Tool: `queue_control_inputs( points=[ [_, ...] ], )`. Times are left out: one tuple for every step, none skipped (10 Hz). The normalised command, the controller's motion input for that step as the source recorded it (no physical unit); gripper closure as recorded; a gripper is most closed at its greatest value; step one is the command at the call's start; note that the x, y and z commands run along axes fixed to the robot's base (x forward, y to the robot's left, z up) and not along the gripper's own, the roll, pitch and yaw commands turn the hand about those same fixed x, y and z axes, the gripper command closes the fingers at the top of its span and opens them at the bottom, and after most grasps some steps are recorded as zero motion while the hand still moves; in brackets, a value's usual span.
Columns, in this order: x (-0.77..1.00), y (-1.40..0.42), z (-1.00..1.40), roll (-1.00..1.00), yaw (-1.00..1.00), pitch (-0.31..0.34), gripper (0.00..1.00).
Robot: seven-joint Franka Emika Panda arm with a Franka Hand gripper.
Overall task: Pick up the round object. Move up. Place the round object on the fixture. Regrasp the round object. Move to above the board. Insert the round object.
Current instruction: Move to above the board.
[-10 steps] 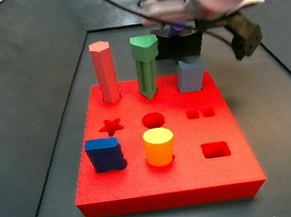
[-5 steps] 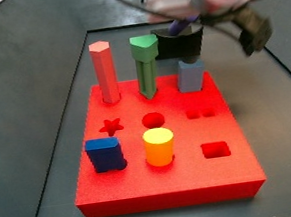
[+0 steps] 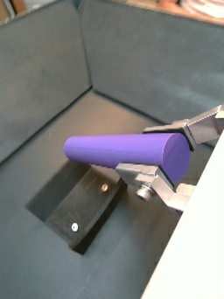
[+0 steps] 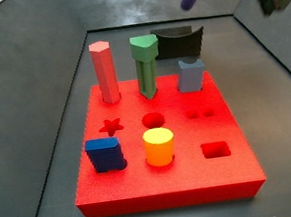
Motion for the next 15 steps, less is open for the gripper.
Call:
queue_control_inputs(
  points=[
    [0.09,-0.06,1.0,-0.01,-0.2,0.181,1.0],
    [0.08,-0.06,1.0,-0.01,-0.15,0.217,1.0],
    [0.08,-0.06,1.0,-0.01,-0.07,0.27,1.0],
    [0.08,-0.06,1.0,-0.01,-0.01,0.296,1.0],
    [0.09,-0.07,1.0,0.0,0.07,0.314,1.0],
    [0.09,-0.07,1.0,-0.01,0.1,0.311,1.0],
    [0.09,-0.06,0.95,0.0,0.16,0.282,1.0],
    [0.07,-0.05,0.77,-0.01,0.19,0.243,1.0],
    [0.05,-0.04,0.54,-0.01,0.22,0.181,1.0],
    [0.04,-0.03,0.43,-0.02,0.22,0.153,1.0],
    [0.03,-0.03,0.21,-0.03,0.21,0.097,1.0],
    [-1.0,-0.97,0.02,-1.0,0.03,0.077,1.0],
    [-1.0,-0.97,0.02,-1.0,0.03,0.071,1.0],
    [-1.0,-0.87,0.02,-1.0,0.04,0.021,1.0],
    [-1.0,-0.86,0.01,-1.0,0.04,0.01,1.0]
  ],
)
